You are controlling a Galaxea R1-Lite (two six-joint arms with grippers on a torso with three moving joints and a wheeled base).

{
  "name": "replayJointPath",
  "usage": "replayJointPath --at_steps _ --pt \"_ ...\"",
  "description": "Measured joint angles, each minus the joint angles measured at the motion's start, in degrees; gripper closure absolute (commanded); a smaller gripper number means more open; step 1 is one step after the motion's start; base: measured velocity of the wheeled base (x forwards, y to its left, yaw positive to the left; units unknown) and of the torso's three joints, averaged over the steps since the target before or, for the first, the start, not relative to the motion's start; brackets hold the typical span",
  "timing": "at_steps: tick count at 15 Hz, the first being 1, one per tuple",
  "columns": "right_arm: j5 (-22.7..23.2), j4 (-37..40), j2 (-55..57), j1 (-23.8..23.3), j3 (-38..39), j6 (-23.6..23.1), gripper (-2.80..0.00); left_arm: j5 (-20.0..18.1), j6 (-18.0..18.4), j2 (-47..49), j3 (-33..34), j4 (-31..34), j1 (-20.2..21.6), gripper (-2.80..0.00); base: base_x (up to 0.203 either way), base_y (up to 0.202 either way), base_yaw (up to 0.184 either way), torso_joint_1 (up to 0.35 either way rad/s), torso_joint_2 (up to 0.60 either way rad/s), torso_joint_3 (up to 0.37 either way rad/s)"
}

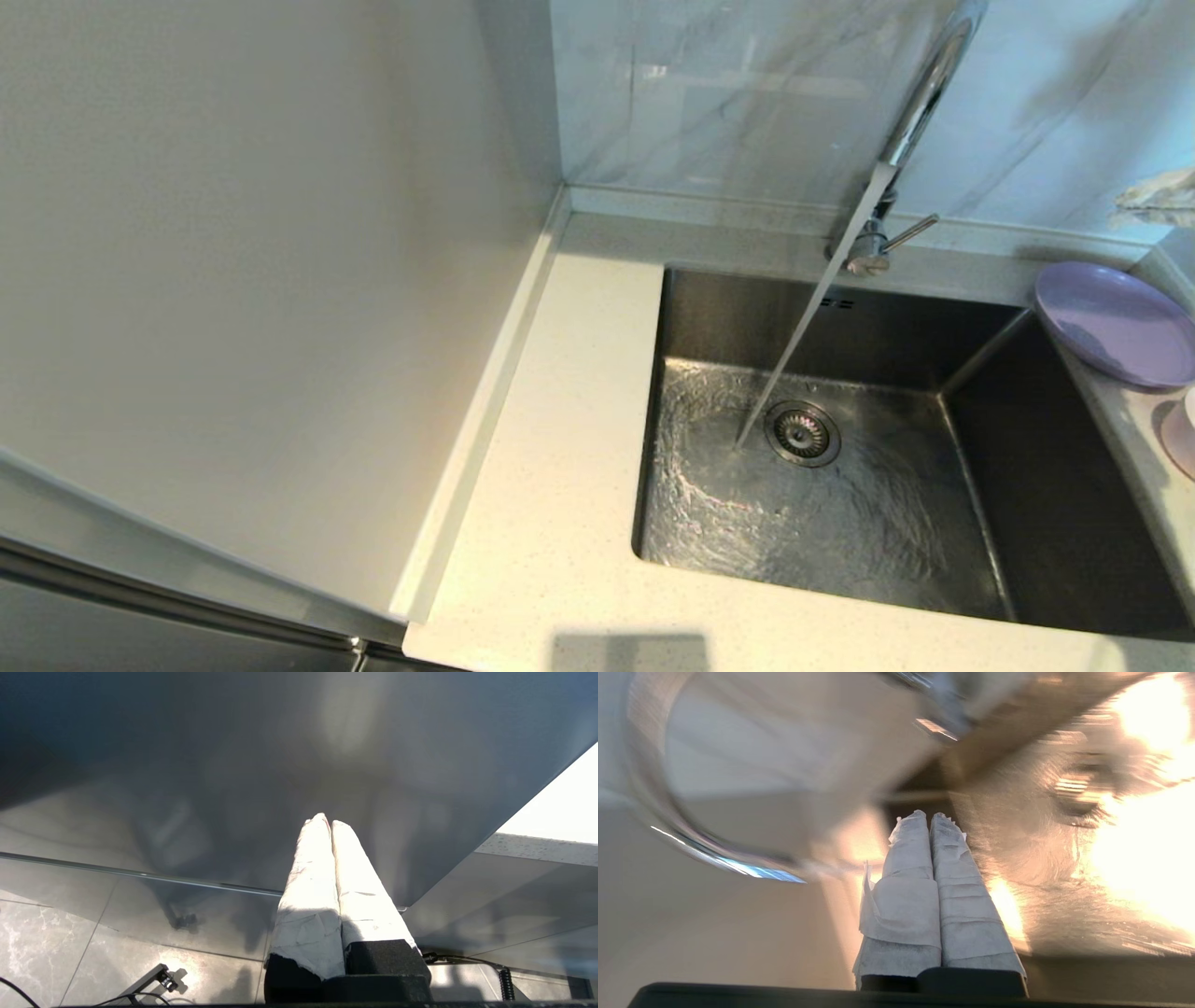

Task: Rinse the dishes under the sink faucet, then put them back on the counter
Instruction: Pick up the bowl

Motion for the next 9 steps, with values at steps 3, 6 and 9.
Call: replayJointPath --at_steps 3,6,9 --pt "-6.4 8.8 -3.8 2.1 3.5 -14.4 0.00 0.0 0.0 0.0 0.0 0.0 0.0 0.00 0.000 0.000 0.000 0.000 0.00 0.000" --pt "-9.9 12.0 -8.1 2.6 8.7 -26.1 0.00 0.0 0.0 0.0 0.0 0.0 0.0 0.00 0.000 0.000 0.000 0.000 0.00 0.000" --pt "-15.6 13.6 -12.7 2.6 14.3 -37.5 0.00 0.0 0.0 0.0 0.0 0.0 0.0 0.00 0.000 0.000 0.000 0.000 0.00 0.000"
